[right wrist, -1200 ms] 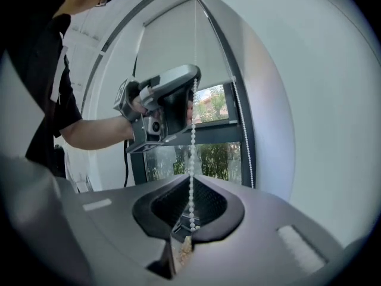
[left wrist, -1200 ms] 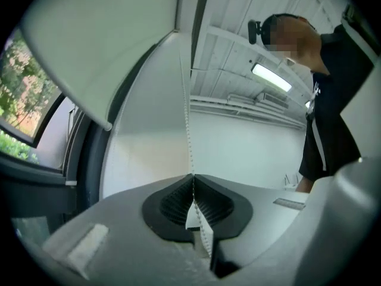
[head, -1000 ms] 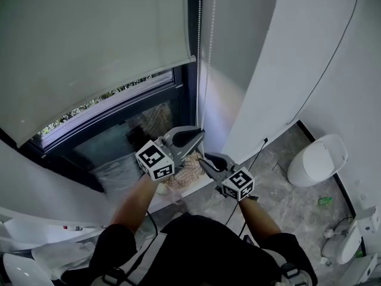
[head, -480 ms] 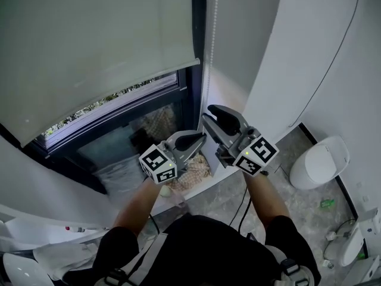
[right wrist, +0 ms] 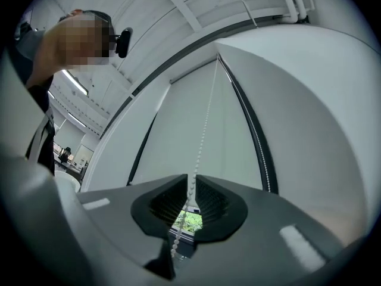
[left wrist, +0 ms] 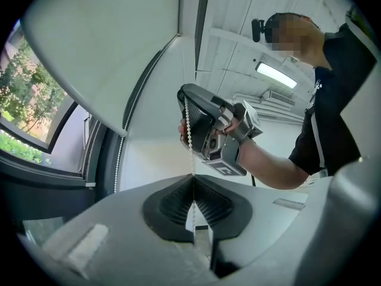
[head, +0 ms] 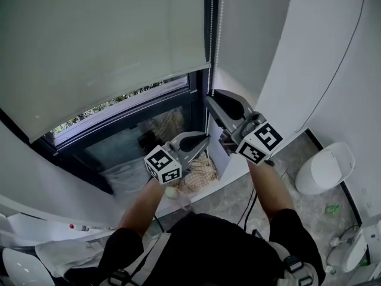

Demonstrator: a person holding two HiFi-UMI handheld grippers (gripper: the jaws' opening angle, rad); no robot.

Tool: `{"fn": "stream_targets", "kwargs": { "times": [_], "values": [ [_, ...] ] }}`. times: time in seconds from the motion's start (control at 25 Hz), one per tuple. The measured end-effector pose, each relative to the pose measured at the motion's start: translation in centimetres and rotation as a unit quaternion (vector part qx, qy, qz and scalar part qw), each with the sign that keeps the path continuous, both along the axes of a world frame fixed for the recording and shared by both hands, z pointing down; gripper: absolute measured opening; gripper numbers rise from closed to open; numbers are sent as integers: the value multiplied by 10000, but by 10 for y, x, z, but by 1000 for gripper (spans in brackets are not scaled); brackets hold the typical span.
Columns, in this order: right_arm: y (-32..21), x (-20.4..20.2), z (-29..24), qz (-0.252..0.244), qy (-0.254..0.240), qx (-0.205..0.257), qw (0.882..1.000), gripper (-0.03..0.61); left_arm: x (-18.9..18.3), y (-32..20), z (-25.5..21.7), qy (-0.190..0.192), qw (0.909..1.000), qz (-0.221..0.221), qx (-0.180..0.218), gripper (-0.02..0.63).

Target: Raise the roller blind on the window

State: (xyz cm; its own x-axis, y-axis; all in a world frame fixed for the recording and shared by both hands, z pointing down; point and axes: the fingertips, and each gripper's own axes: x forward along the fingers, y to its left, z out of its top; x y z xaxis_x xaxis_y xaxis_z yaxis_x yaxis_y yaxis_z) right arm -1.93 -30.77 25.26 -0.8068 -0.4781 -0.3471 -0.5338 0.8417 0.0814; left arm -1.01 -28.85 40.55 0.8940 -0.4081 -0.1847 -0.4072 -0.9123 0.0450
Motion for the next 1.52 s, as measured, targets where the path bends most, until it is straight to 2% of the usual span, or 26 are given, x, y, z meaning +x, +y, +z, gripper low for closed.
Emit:
{"fn": "stream_targets", "kwargs": {
  "times": [0.12, 0.32, 0.44, 0.64, 0.76, 0.84, 0.92, 1.0, 1.08, 1.2, 1.36, 1.52],
  "values": [
    [1, -3, 1, 81, 51, 85, 9999, 23, -3, 0, 1, 83, 9999, -57, -27, 5],
    [3, 3, 9, 166, -65, 76, 9998, 17, -4, -5, 8, 83, 9999, -133, -73, 5],
    [4, 2, 40, 59, 44, -258, 9996, 15, -3, -13, 40, -293, 9990, -241, -231, 5],
    [1, 5, 130, 136, 505, -844, 9951, 15, 4, -7, 128, -1050, 9900, -143, -929, 6],
    [4, 6, 151, 151, 649, -950, 9932, 15, 8, 0, 148, -1057, 9866, -19, -1239, 6],
    [6, 4, 149, 137, 725, -875, 9934, 15, 10, 3, 147, -1109, 9866, 66, -1195, 6],
    [6, 4, 149, 137, 818, -820, 9932, 15, 12, 6, 144, -1341, 9863, 182, -943, 18],
    [4, 7, 150, 153, 792, -864, 9930, 17, 7, 8, 138, -1441, 9862, 247, -775, 114],
    [4, 11, 151, 177, 724, -919, 9930, 15, -6, 7, 125, -1237, 9891, 214, -769, 138],
    [5, 17, 151, 198, 706, -927, 9930, 15, -29, -4, 89, -685, 9953, 77, -685, 141],
    [7, 18, 148, 162, 705, -925, 9931, 15, -35, -15, 7, -92, 9997, 77, -201, 141],
    [12, 14, 146, 57, 590, -963, 9936, 17, -21, -13, -74, 399, 9980, 409, 286, 141]
  ]
}}
